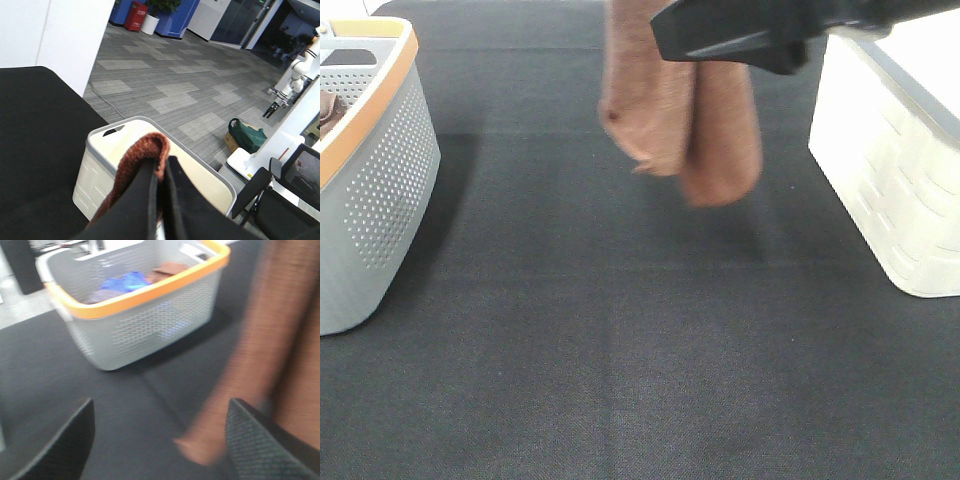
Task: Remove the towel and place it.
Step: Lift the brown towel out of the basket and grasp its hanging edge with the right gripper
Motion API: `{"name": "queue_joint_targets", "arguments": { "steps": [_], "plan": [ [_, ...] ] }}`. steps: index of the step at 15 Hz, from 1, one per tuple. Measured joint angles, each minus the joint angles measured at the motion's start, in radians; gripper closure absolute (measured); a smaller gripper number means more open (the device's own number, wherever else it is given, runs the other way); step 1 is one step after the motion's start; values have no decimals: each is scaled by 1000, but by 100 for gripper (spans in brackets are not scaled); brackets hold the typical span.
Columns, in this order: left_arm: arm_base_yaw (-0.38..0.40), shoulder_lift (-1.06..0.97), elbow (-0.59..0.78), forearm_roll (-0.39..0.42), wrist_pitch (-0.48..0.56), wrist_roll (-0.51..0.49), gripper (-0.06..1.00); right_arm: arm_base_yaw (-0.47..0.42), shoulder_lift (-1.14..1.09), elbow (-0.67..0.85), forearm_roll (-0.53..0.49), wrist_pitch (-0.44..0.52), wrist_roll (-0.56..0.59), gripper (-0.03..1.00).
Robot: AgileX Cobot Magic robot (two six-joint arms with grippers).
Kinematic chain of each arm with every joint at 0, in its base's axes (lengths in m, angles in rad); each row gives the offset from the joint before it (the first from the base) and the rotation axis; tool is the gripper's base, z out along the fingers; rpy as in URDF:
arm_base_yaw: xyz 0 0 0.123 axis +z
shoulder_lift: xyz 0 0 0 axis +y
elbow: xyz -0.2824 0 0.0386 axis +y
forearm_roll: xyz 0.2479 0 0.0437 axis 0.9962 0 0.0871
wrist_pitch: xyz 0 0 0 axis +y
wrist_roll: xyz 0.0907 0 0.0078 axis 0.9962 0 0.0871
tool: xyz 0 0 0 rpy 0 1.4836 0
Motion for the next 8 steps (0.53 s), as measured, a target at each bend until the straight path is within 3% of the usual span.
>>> {"name": "queue_joint_targets", "arguments": {
  "steps": [2, 8],
  "plan": [
    [-30, 0, 0, 0, -1, 0, 94, 0, 49, 0, 8, -34, 3, 27],
    [-42, 0, 0, -1, -1, 0, 94, 2, 114, 0, 46, -18, 3, 27]
  ]
}}
